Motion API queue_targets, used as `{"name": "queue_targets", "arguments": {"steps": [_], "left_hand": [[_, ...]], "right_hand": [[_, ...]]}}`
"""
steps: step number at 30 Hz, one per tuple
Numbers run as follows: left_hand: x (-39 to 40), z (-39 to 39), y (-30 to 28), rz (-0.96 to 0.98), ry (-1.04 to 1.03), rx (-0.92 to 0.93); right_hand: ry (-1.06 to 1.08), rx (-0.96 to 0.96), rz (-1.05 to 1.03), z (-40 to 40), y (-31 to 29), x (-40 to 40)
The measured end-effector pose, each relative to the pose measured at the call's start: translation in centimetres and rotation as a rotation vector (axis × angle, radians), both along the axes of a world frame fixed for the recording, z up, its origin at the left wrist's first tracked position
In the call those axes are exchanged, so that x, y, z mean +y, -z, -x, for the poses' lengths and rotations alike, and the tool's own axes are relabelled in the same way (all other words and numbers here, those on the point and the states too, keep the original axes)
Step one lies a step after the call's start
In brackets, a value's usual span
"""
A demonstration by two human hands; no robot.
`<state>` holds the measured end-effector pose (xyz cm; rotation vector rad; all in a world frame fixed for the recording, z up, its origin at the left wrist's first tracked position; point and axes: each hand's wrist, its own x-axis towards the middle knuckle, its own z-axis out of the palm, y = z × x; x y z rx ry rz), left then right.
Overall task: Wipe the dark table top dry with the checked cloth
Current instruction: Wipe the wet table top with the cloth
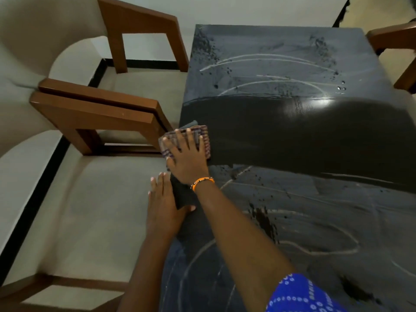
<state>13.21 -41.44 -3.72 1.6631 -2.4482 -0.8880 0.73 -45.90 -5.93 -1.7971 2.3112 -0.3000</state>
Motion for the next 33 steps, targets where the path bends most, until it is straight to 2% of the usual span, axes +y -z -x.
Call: {"name": "queue_targets", "arguments": {"steps": [3, 6, 8, 13, 16, 18, 20, 24, 28, 31, 33], "left_hand": [[0.6, -0.9, -0.1, -0.06, 0.059, -0.002], [1.4, -1.0, -0.3, -0.2, 0.052, 0.044], [1.8, -0.7, -0.5, -0.244, 0.015, 0.081], [2.1, -0.7, -0.7, -0.201, -0.022, 0.097], [1.8, -0.8, -0.6, -0.199, -0.013, 0.069], [1.5, -0.9, -0.6, -0.22, -0.01, 0.075], [1.2, -1.2, -0.7, -0.251, -0.028, 0.139], [1.5, -2.2, -1.1, -0.33, -0.205, 0.337], [3.1, -3.6, -1.7, -0.268, -0.247, 0.375], [3.9, -4.2, -1.9, -0.262, -0.217, 0.379], [4.5, -4.3, -2.1, -0.28, -0.22, 0.407]], "right_hand": [[-0.09, 0.004, 0.027, -1.0, -0.1, 1.0], [-0.051, 0.053, 0.043, 1.7, 0.3, 3.9], [0.076, 0.067, 0.049, 4.9, 0.5, 6.7], [0.508, 0.128, 0.002, 14.7, 0.8, 15.8], [0.7, 0.073, -0.019, 15.8, 0.9, 17.9], [0.723, 0.069, -0.013, 14.1, 0.9, 16.7], [0.663, 0.063, -0.01, 11.1, 0.6, 14.4], [0.407, 0.033, -0.016, 2.0, 0.6, 8.6], [0.101, -0.008, -0.003, -5.6, 0.8, 6.1], [0.003, 0.002, 0.022, -5.0, 0.8, 7.4], [0.011, 0.032, 0.032, -2.7, 0.8, 9.5]]}}
